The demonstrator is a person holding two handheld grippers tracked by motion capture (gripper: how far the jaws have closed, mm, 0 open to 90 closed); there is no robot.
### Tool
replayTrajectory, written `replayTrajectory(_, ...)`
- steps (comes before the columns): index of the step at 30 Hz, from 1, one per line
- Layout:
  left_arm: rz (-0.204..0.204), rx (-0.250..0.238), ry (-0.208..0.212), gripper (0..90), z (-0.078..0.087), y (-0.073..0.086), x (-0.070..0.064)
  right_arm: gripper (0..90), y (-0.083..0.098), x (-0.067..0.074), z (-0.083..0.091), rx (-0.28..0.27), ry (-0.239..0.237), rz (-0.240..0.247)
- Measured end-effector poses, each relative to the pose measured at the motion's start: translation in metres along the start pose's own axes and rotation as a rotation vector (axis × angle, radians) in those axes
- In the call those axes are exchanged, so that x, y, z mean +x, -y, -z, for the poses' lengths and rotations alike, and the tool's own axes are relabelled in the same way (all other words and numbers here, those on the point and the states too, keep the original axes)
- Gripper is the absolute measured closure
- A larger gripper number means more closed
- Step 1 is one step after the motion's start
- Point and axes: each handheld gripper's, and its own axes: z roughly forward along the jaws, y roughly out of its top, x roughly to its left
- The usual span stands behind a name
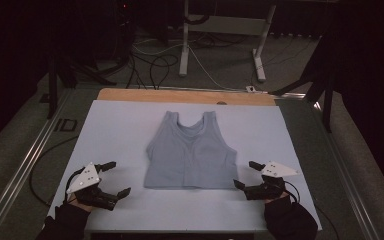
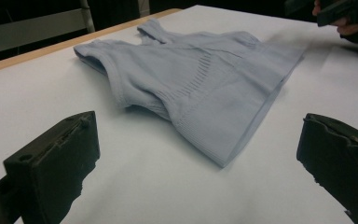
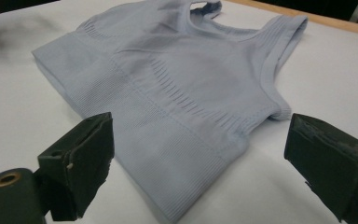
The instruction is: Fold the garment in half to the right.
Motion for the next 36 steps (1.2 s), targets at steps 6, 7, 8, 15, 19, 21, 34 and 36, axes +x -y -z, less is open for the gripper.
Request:
replayTrajectory(6,0.009,0.010,0.004,0.1,-0.001,0.000,0.001,8.3,-0.001,0.003,-0.003,0.023,-0.007,0.013)
replayTrajectory(7,0.008,0.011,0.001,0.1,-0.001,0.000,0.001,8.3,-0.001,0.003,-0.004,0.025,-0.009,0.011)
replayTrajectory(8,0.009,0.014,0.003,0.1,-0.001,-0.001,0.001,8.3,-0.001,0.003,-0.004,0.028,-0.012,0.011)
replayTrajectory(15,0.026,0.025,0.024,0.1,-0.004,-0.006,-0.003,8.3,-0.003,0.005,-0.005,0.035,-0.029,-0.008)
replayTrajectory(19,0.032,0.000,0.040,0.1,-0.003,-0.013,-0.006,8.3,-0.007,0.007,-0.004,0.025,-0.022,-0.010)
replayTrajectory(21,0.040,0.003,0.045,0.1,-0.003,-0.016,-0.006,8.3,-0.010,0.009,-0.004,0.029,-0.029,-0.008)
replayTrajectory(34,0.031,0.024,0.060,0.1,0.002,-0.038,-0.007,8.3,-0.040,0.011,0.003,0.004,-0.032,0.039)
replayTrajectory(36,0.025,0.029,0.056,0.1,0.002,-0.043,-0.007,8.3,-0.046,0.009,0.005,-0.003,-0.025,0.029)
